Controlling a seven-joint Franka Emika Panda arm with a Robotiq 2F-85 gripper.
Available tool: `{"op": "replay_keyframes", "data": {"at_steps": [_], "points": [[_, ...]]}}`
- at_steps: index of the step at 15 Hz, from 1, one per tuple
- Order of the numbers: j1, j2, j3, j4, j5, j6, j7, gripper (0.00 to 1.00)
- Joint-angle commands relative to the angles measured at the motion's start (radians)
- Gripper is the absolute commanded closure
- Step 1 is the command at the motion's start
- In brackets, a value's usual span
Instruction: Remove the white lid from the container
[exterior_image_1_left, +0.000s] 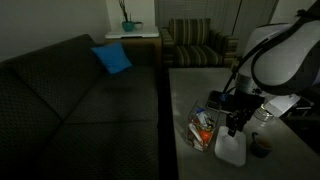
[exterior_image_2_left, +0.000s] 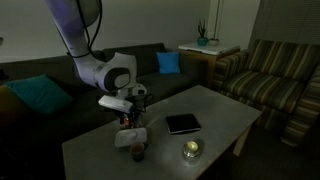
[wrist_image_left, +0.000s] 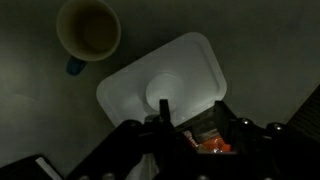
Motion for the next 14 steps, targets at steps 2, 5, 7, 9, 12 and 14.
{"op": "replay_keyframes", "data": {"at_steps": [2, 5, 7, 9, 12, 14], "points": [[0.010, -0.065, 0.003, -0.035, -0.034, -0.046, -0.040, 0.75], [0.034, -0.123, -0.013, -0.066, -0.052, -0.076, -0.029, 0.75], [0.050, -0.168, -0.026, -0.086, -0.067, -0.117, -0.020, 0.75], [0.062, -0.202, -0.036, -0.100, -0.078, -0.157, -0.018, 0.75], [0.074, -0.243, -0.043, -0.117, -0.092, -0.206, -0.015, 0.29], [0.077, -0.262, -0.042, -0.124, -0.096, -0.232, -0.017, 0.22]]}}
